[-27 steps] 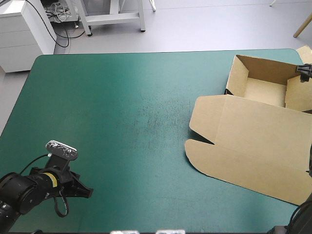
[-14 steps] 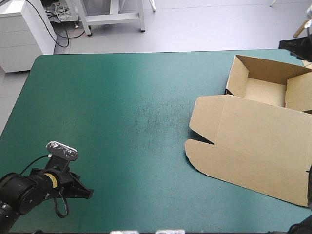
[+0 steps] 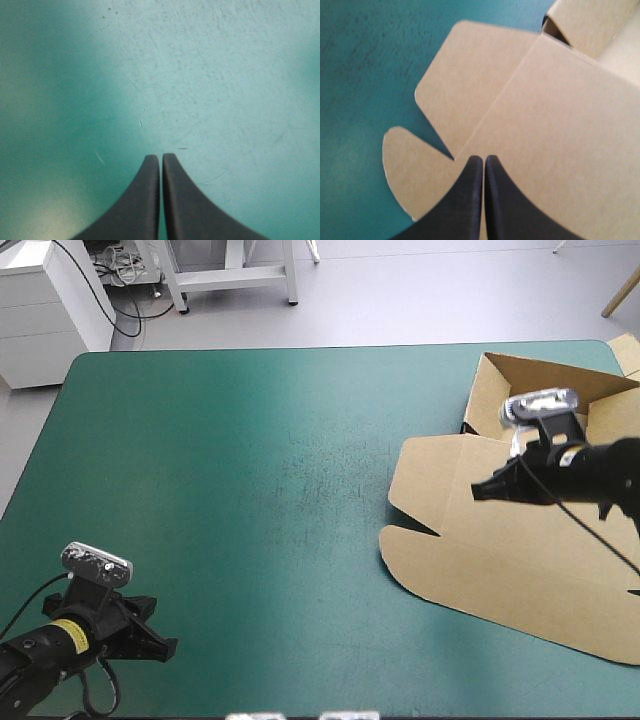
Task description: Fold the box
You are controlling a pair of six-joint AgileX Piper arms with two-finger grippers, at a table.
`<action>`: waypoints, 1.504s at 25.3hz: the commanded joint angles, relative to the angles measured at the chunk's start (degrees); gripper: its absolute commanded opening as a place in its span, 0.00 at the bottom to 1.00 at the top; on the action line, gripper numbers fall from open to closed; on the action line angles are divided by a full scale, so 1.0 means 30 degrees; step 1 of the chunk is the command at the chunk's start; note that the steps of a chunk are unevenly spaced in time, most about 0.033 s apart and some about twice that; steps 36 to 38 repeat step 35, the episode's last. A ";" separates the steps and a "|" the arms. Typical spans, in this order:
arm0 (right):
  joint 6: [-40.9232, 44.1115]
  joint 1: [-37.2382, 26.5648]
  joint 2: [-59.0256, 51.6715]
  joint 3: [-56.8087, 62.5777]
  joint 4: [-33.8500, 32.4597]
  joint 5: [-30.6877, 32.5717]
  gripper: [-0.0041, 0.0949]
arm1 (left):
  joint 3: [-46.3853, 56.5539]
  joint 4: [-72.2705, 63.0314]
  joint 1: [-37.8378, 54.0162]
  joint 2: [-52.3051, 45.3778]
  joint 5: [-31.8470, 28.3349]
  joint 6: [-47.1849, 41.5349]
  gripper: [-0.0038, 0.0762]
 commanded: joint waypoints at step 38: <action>-0.0542 0.0075 -1.6994 1.4774 0.0064 -0.2310 0.04 | 0.2686 -0.0927 0.0001 -0.3063 0.0330 -0.0074 0.04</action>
